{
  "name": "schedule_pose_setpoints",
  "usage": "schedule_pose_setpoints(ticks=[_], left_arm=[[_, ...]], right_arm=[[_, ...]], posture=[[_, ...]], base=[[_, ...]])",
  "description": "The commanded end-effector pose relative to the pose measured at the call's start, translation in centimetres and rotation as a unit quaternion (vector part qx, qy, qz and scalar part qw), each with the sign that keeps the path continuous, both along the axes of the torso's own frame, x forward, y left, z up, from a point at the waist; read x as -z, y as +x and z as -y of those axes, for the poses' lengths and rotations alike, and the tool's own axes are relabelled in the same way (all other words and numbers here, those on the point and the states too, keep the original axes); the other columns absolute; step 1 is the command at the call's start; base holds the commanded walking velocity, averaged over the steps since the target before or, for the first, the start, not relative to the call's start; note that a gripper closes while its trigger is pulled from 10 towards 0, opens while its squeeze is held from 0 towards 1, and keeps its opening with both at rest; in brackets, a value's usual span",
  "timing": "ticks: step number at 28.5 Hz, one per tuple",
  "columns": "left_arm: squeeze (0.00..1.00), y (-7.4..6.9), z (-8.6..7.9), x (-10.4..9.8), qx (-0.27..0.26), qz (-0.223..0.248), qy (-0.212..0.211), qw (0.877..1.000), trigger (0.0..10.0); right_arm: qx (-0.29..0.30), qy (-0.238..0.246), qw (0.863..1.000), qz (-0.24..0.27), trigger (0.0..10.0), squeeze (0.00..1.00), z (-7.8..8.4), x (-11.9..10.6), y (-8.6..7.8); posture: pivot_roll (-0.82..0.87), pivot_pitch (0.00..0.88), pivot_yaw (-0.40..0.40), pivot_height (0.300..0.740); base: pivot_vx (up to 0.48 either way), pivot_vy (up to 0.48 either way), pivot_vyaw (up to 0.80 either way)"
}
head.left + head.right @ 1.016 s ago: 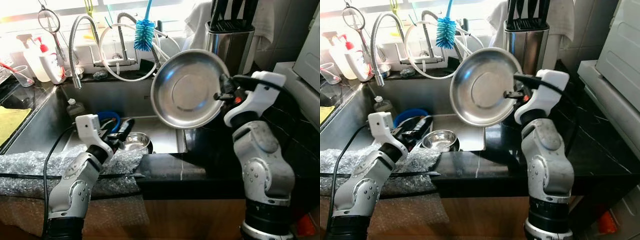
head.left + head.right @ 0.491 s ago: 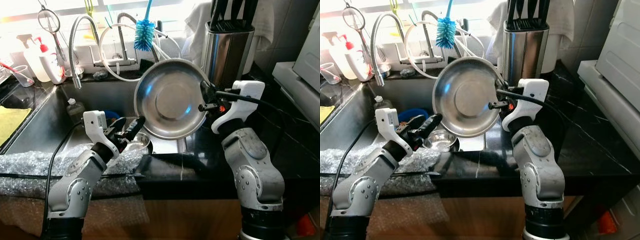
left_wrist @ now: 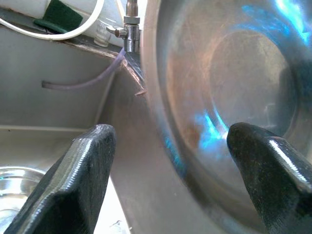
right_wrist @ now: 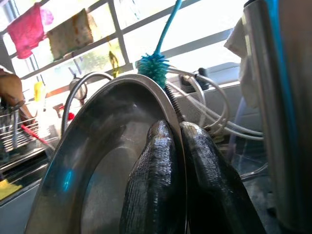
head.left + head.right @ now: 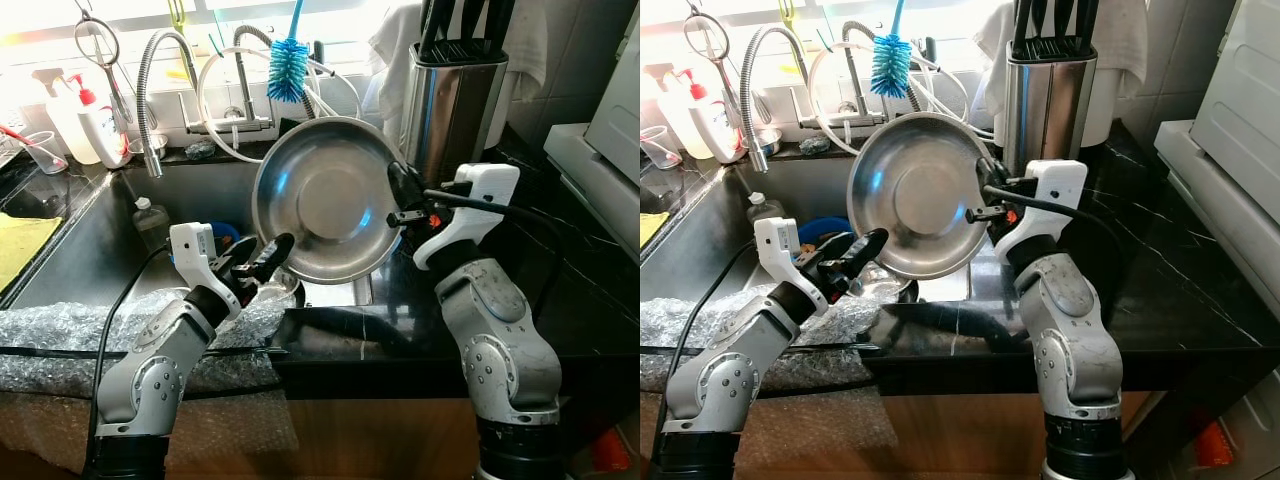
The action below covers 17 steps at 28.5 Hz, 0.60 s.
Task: Kitchen organization
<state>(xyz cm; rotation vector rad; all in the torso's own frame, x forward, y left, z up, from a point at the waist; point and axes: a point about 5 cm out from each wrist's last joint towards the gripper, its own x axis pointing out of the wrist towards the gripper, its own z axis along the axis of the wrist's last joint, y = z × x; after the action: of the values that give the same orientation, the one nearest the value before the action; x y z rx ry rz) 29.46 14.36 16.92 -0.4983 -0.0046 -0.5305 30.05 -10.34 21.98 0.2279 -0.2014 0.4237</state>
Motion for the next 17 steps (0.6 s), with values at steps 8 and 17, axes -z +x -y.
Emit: schedule_pose_setpoints(ticks=[8,17], left_arm=[[0.0,0.34,-0.48,-0.53,-0.019,0.001,-0.011,1.0,0.0],[0.0,0.37,-0.56,-0.5,-0.022,-0.001,-0.012,1.0,0.0]], right_arm=[[-0.015,0.001,1.0,0.015,10.0,0.0,-0.59,-0.43,-0.27],[-0.01,0.002,1.0,0.014,10.0,0.0,-0.41,-0.4,-0.21]], posture=[[-0.1,0.0,0.081,0.74],[-0.1,0.0,0.083,0.74]], base=[[0.0,0.0,0.0],[0.0,0.0,0.0]])
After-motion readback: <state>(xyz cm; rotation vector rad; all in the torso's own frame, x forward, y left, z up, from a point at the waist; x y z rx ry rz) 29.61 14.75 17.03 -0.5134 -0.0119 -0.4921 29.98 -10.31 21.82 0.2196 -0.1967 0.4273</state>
